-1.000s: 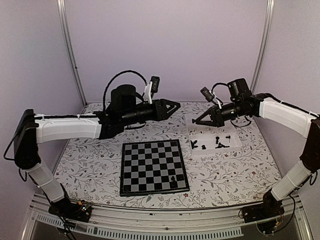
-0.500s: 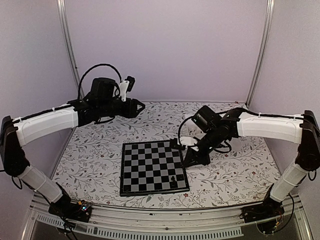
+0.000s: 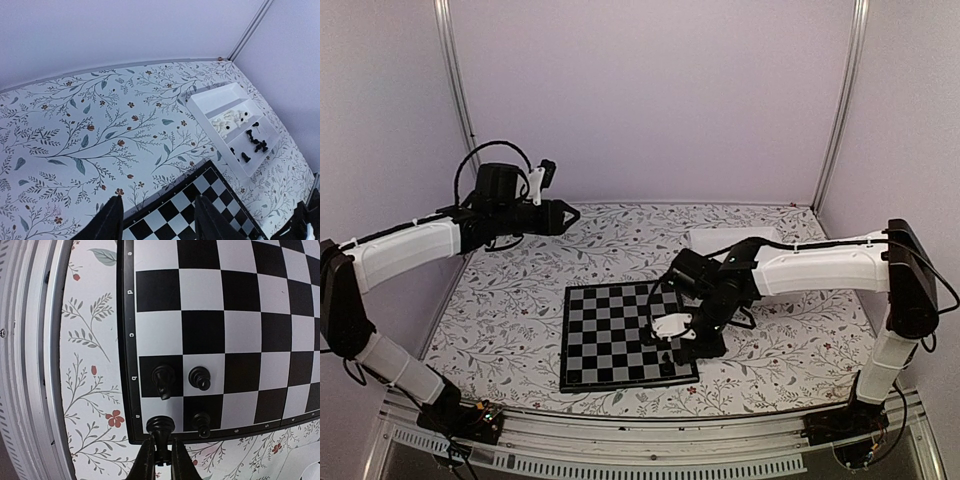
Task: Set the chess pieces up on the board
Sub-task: Place the chess piece on the chessboard.
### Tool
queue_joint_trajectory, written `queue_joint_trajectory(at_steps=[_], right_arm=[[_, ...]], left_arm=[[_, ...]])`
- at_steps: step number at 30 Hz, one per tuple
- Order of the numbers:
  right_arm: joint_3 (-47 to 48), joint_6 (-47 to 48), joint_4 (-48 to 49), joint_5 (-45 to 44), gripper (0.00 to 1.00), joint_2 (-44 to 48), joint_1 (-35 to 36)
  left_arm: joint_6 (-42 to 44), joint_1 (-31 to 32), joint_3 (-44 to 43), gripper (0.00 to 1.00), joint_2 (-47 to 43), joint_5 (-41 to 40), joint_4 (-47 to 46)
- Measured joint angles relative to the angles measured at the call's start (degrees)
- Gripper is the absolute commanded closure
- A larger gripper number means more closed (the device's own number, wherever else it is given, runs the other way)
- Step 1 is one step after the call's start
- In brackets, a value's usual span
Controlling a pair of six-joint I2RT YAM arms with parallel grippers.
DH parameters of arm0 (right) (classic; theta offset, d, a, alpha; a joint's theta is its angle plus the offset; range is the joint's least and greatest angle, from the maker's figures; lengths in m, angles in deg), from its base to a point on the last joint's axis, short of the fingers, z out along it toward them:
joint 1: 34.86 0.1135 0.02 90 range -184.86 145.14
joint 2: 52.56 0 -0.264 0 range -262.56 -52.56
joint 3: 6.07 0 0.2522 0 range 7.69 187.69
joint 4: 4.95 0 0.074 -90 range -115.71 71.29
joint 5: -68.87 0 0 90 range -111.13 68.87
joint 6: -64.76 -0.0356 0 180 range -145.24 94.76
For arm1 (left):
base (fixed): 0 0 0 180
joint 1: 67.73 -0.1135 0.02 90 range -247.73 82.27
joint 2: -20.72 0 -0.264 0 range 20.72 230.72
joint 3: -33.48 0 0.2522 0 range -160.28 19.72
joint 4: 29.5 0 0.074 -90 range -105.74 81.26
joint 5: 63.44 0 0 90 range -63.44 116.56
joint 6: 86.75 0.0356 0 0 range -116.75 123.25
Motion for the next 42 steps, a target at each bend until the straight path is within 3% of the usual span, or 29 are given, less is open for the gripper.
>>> queue_joint_trajectory(at_steps=[22, 31, 42], right_arm=[[0.8, 0.6, -1.4, -4.0, 0.96, -4.0, 2.2], [1.0, 0.5, -1.3, -4.5, 0.83, -4.3, 2.2], [1.8, 0.3, -1.4, -4.5, 0.77, -4.8, 2.2]], left_arm=[[0.0, -0.1, 0.2, 0.5, -1.6, 1.6, -0.5], [-0.2, -0.1, 0.2, 0.5, -1.6, 2.4, -0.6], [-0.4, -0.1, 0.2, 0.5, -1.6, 3.4, -0.6]])
